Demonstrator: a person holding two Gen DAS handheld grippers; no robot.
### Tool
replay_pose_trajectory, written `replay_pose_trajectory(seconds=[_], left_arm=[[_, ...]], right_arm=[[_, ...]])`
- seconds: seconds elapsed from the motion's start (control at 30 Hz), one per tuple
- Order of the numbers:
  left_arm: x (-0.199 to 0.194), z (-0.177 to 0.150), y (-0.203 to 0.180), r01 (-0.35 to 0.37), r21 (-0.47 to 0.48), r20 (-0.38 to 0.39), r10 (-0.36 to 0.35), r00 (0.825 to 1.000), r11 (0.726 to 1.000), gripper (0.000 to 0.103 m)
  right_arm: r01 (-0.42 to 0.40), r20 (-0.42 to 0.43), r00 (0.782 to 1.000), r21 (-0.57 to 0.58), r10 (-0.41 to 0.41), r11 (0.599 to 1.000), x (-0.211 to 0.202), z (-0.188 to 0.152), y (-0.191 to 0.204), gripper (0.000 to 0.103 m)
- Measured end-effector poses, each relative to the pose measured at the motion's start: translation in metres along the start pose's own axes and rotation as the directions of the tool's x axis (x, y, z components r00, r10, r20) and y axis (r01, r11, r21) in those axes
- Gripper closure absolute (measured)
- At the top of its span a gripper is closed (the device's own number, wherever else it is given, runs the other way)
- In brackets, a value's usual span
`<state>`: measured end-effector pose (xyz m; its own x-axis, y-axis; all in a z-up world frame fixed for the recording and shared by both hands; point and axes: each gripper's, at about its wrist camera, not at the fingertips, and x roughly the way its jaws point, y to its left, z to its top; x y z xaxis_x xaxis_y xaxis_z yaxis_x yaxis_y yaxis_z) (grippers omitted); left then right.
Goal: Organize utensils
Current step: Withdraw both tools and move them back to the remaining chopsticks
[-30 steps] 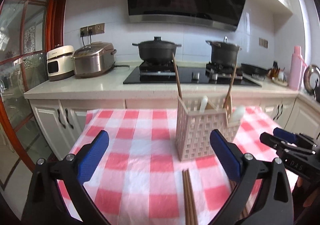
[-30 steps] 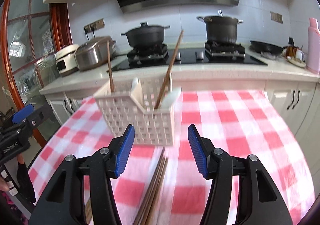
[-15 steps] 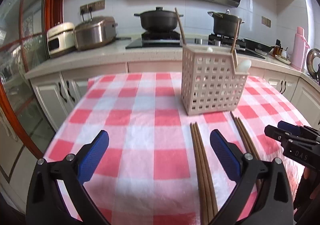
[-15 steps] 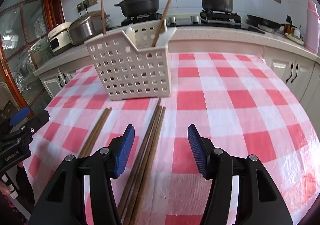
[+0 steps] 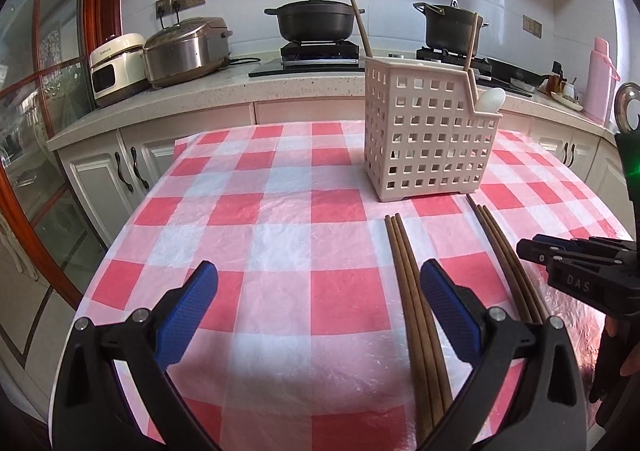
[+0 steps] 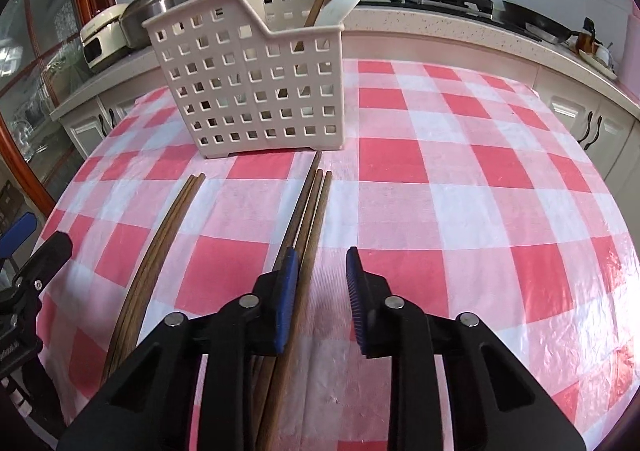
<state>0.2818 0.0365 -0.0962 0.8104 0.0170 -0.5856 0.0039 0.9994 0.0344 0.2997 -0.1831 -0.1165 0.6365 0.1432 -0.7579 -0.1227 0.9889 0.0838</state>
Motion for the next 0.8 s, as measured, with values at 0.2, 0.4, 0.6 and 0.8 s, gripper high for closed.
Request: replay_pose_trajectory(seconds=[0.2,0.4,0.6,0.8], left_arm=[[0.006,0.000,0.004,0.006,-0.005,-0.018,-0.006,1.000,1.000,0.005],[0.014,-0.004,0.006,0.014,-0.014,-0.047,-0.015,0.999,1.000,0.005],[0.020,-0.005,0.005,0.025,-0.016,-0.073,-0.026,0.997,1.000,0.005],[0.031,-0.001,-0.002,0.063,-0.014,-0.135,-0.064,0.989,0.998,0.011]], right_arm=[[0.005,-0.031,1.000,-0.013,-0.006,1.000,0.006,0.004,0.005,0.082],[0.038,-0.046,0.998,-0.012,-0.038,0.999,0.010,0.003,0.005,0.084],[0.061,-0.062,0.996,-0.049,-0.064,0.997,0.017,0.005,0.011,0.085],[0.055,-0.054,0.997,-0.052,-0.057,0.997,0.020,0.008,0.007,0.093]])
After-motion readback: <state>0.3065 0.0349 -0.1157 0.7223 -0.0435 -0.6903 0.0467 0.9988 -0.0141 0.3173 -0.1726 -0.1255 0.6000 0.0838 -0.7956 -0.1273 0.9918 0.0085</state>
